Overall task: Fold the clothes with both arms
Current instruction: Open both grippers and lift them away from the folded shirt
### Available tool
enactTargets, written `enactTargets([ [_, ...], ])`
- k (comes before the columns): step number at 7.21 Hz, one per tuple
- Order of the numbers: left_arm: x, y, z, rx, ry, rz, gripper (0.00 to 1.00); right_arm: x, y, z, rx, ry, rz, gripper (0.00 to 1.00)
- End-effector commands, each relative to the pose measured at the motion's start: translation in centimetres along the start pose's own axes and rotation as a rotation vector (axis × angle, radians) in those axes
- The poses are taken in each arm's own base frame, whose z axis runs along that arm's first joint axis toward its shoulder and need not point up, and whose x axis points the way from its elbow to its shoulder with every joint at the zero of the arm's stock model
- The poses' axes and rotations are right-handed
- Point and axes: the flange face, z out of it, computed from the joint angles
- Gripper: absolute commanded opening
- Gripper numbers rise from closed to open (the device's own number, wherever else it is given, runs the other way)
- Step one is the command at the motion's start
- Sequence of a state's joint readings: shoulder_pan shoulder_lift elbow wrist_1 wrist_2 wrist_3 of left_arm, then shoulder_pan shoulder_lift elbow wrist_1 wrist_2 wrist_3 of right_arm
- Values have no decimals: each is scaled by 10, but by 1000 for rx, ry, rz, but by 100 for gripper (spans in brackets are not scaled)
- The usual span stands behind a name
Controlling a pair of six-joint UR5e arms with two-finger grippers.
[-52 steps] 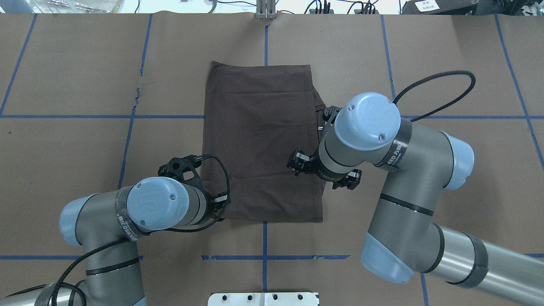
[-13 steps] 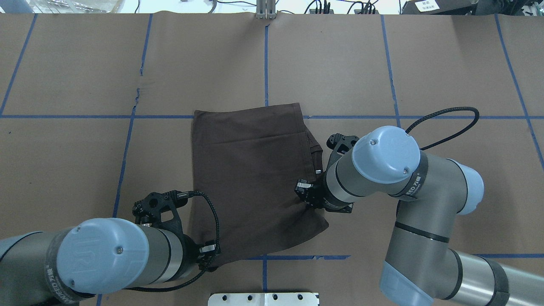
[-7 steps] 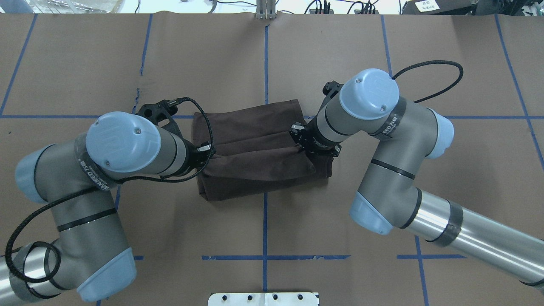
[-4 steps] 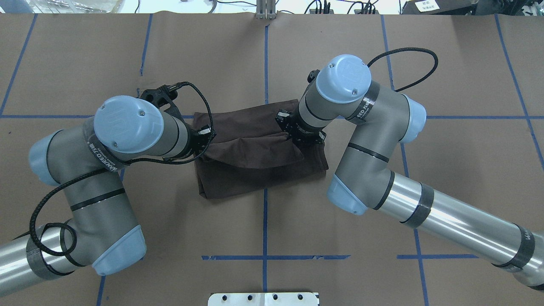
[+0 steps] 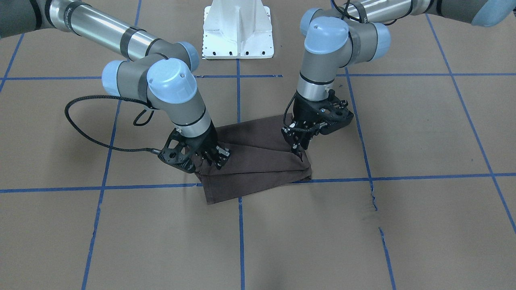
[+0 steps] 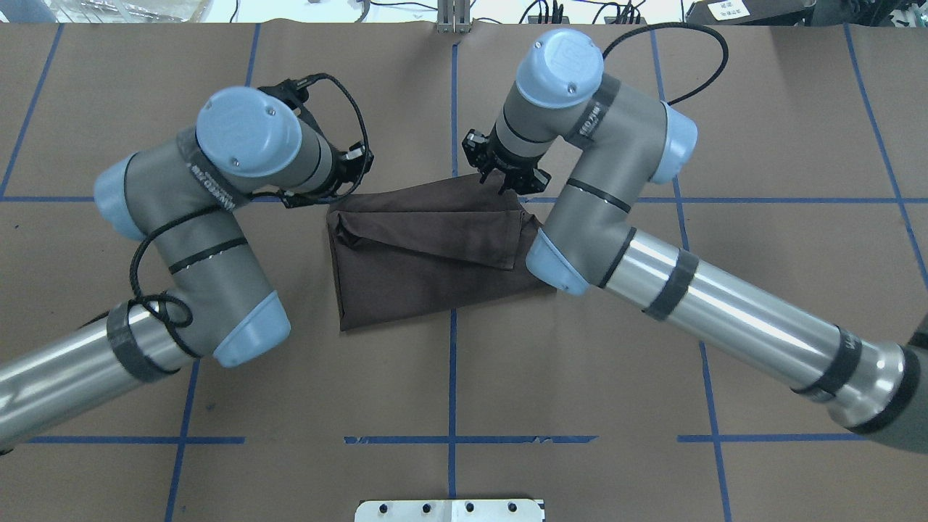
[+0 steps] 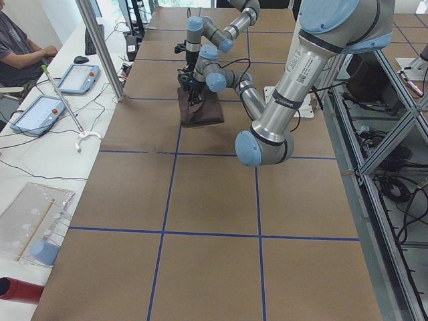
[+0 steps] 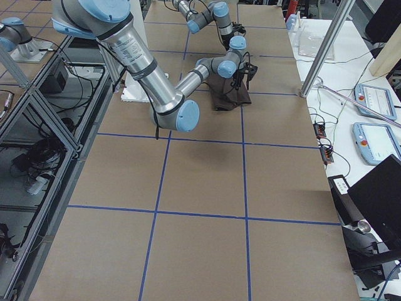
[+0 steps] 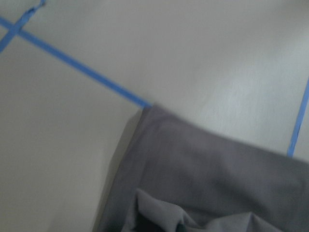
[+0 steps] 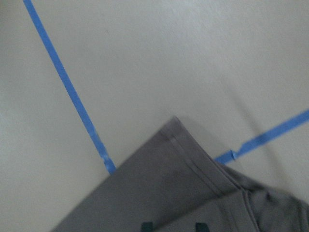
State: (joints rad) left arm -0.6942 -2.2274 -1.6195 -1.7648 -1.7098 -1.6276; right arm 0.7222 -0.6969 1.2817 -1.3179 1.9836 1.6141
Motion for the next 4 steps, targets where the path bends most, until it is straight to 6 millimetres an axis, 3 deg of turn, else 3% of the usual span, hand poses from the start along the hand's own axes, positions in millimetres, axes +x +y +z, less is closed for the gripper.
enactTargets([
  [1, 3, -112, 27, 67, -7, 63, 100, -37, -78, -8, 16, 52, -30, 100],
  [2, 2, -114, 26, 45, -1, 81, 100, -38, -78, -13, 5, 43, -31, 100],
  [3, 3, -107, 24, -25, 5, 81, 100, -46, -63, -24, -11, 17, -52, 100],
  [4, 3, -101, 14, -72, 24, 88, 100, -49, -34, -22, -51, 12, -75, 100],
])
